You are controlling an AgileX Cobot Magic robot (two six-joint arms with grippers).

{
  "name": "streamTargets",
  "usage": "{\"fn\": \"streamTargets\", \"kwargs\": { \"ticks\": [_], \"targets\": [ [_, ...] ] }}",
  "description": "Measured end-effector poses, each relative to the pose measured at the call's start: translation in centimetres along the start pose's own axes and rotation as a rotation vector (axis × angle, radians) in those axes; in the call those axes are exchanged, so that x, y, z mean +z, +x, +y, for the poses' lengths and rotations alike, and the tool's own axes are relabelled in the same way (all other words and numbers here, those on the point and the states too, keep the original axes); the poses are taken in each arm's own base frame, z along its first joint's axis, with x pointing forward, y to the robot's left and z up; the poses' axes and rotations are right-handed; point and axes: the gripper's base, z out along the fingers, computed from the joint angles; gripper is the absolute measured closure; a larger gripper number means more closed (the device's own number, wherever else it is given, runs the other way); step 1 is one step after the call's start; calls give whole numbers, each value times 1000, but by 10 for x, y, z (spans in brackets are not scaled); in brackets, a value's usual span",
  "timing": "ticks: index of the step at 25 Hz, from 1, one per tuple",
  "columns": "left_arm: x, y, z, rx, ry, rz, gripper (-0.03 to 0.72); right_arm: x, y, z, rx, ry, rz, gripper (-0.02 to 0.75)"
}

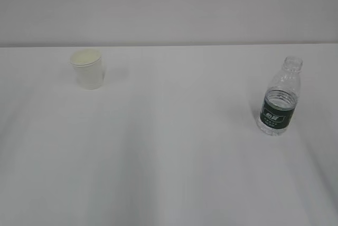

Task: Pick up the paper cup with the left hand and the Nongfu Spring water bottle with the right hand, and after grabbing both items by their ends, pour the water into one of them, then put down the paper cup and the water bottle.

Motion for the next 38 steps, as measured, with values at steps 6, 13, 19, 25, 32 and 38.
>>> {"fn": "streamTargets", "kwargs": {
  "ticks": [6, 13, 19, 25, 32, 38],
  "targets": [
    [18, 32, -14, 29, 101, -12, 238, 3, 16, -3, -37, 13, 1, 255],
    [43, 75, -28, 65, 170, 60, 238, 12, 33, 3, -96, -56, 31, 256],
    [66, 92, -32, 44, 174, 41, 244, 34, 51, 16, -117, -147, 68, 256],
    [79, 103, -32, 33, 177, 10, 248, 60, 67, 27, -109, -202, 80, 256],
    [83, 108, -35, 63, 226, -69, 249, 86, 82, 34, -116, -251, -16, 256],
    [80, 124, -32, 81, 252, -100, 249, 96, 118, 32, -95, -270, -14, 256]
  ]
}}
